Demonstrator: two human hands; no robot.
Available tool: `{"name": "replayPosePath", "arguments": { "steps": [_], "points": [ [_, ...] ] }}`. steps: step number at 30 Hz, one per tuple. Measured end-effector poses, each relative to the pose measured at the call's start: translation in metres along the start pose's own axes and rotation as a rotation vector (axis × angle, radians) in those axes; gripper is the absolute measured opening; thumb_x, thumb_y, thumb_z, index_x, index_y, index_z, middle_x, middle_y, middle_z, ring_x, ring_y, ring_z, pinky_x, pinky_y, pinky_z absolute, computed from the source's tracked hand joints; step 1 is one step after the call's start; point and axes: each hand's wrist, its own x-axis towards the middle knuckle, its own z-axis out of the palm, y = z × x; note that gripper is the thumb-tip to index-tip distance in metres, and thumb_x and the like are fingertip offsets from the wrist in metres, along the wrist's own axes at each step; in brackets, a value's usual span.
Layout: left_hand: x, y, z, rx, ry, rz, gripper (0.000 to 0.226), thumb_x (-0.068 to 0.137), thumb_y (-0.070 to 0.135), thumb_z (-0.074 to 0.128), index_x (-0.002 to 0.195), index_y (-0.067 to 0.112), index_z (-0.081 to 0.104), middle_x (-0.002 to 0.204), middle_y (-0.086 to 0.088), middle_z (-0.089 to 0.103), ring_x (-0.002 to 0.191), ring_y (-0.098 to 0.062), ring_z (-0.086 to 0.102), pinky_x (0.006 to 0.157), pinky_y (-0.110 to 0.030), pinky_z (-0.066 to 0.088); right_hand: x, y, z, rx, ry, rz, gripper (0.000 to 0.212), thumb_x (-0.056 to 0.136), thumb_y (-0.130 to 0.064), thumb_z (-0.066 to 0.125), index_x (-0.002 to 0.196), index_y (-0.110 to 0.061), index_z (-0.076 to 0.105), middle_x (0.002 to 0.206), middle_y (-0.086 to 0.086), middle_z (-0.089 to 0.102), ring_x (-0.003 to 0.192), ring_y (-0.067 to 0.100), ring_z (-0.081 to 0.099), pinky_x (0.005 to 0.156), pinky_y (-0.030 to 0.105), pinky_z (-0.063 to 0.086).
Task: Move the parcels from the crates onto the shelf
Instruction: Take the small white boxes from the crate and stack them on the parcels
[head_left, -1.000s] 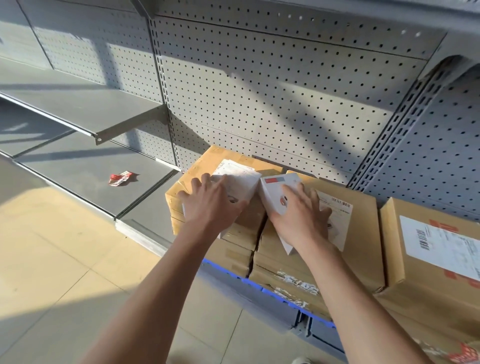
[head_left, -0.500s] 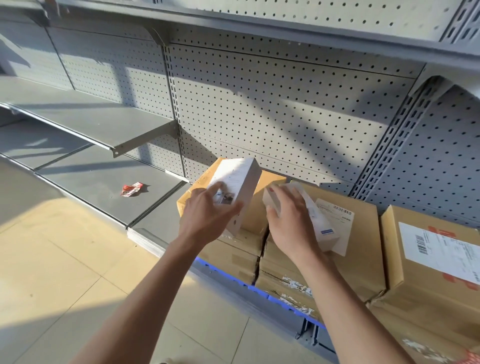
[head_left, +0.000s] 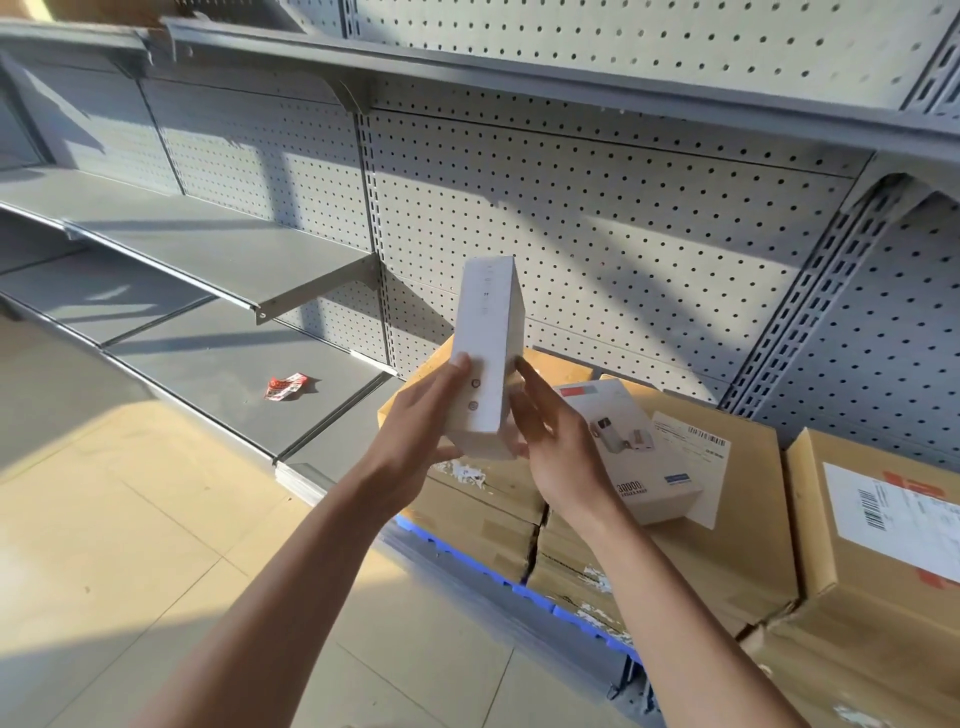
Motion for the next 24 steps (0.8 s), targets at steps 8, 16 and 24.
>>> {"name": "replayPosePath", "arguments": {
  "steps": [8,16,24],
  "points": [
    [0.013,-0.008,-0.011,0.089,0.271,0.229,0.017,0.1,0.024,0.062,0.11,0.034,0.073,0.096,0.001,0.078,0.08,-0.013,0.073,0.072,-0.038,0.061,0.003,0.012,0.009,-0.01,-0.068,-0.018,0.055,0.099,-0.029,0.062,0.149,-0.043,0.044,0.128,-0.019,0.067,0.11,0.009,0.068,0.09,0.025,0.053],
    [0.031,-0.03,-0.018,0.341,0.228,0.247,0.046,0.095,0.044,0.066,0.14,0.034,0.057,0.126,0.008,0.066,0.099,-0.001,0.069,0.079,-0.025,0.054,0.009,0.026,0.023,-0.104,0.026,-0.043,0.066,0.092,-0.033,0.075,0.151,-0.033,0.044,0.136,-0.023,0.054,0.13,-0.001,0.051,0.111,0.037,0.044],
    [0.039,-0.046,-0.024,0.637,0.229,0.33,0.034,0.108,0.031,0.045,0.139,0.028,0.059,0.115,0.019,0.064,0.105,-0.004,0.06,0.078,-0.007,0.043,0.007,0.028,0.026,-0.368,-0.066,-0.041,0.073,0.087,-0.032,0.079,0.15,-0.038,0.044,0.162,-0.008,0.026,0.144,0.009,0.035,0.118,0.038,0.037]
  ]
}}
